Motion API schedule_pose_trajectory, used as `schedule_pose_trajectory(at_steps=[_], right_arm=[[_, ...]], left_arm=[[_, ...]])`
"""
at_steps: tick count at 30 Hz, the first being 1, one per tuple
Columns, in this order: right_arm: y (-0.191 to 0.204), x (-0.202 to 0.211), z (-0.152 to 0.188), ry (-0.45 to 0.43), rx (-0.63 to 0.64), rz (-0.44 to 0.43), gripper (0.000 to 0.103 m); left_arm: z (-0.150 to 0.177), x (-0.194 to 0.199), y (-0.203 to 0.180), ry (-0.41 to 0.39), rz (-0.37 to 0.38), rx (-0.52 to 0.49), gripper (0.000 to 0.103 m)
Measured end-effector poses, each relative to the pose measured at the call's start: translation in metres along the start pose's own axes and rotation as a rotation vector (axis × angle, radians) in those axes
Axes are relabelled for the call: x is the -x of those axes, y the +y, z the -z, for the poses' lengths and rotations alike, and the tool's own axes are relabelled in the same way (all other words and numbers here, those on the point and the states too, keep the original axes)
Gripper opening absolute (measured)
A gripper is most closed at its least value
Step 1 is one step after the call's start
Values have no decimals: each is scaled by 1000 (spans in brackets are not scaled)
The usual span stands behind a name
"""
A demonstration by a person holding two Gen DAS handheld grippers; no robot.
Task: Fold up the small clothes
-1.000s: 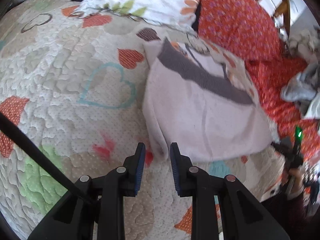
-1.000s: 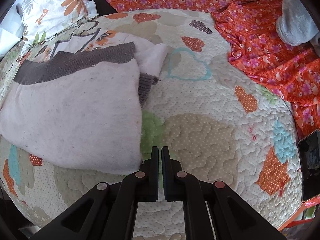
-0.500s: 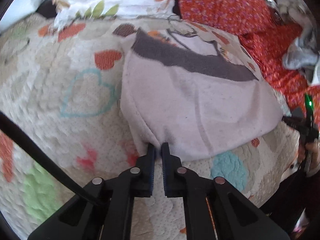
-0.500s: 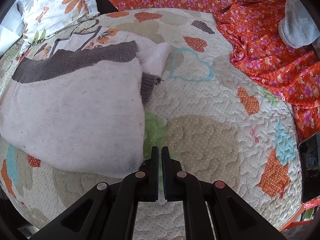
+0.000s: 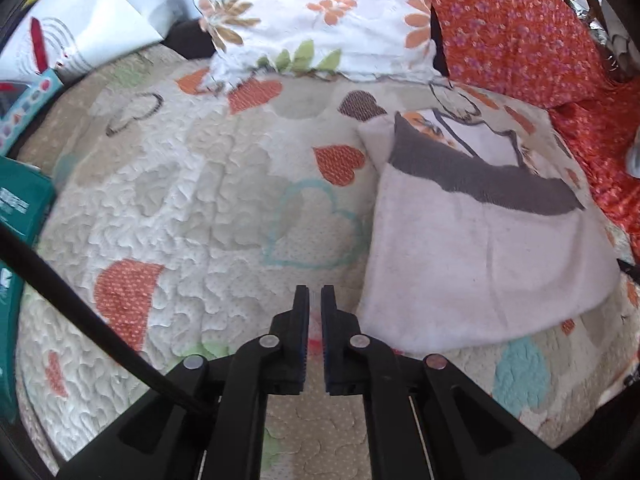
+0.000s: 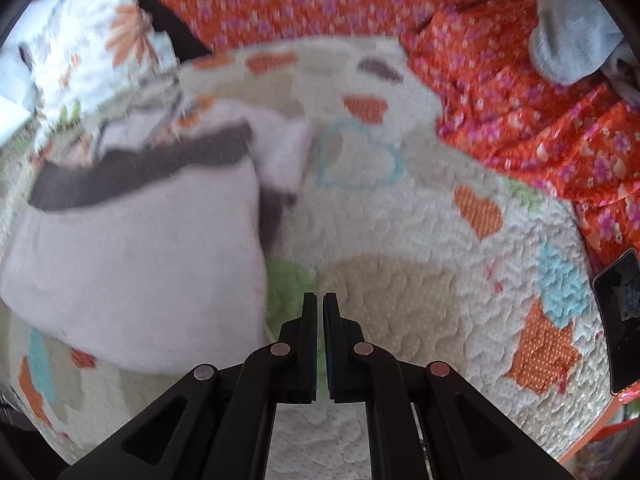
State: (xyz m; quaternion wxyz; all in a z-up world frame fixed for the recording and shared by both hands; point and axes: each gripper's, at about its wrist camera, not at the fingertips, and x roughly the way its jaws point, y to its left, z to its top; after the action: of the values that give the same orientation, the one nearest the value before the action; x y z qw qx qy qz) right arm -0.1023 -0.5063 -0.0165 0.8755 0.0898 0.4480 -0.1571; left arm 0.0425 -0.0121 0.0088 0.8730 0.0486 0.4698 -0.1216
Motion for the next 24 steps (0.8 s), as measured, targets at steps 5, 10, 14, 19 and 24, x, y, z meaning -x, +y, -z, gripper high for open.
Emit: schedule_pose_trajectory(at_steps=[5,10,14,19,24], right_arm=[[-17,15,-4,-115,-167,-46,77],[-25,-2,-7,20,-243,-121,73],[-19,10,-13,-22,-256,-112,73],[-1,21,-15,-61,-255,-178,73],[46,17,-6,-57,-98,-152,73]], left_arm=[[0,21,-21,-84,-42,-16,39],[0,46,-53,-157,-52,-75,52],[-2,67,-67,-212,-17,-38,64],[-20,76,-53,-243,61,139,85],[-26,56,-11,-235,107,319,85]])
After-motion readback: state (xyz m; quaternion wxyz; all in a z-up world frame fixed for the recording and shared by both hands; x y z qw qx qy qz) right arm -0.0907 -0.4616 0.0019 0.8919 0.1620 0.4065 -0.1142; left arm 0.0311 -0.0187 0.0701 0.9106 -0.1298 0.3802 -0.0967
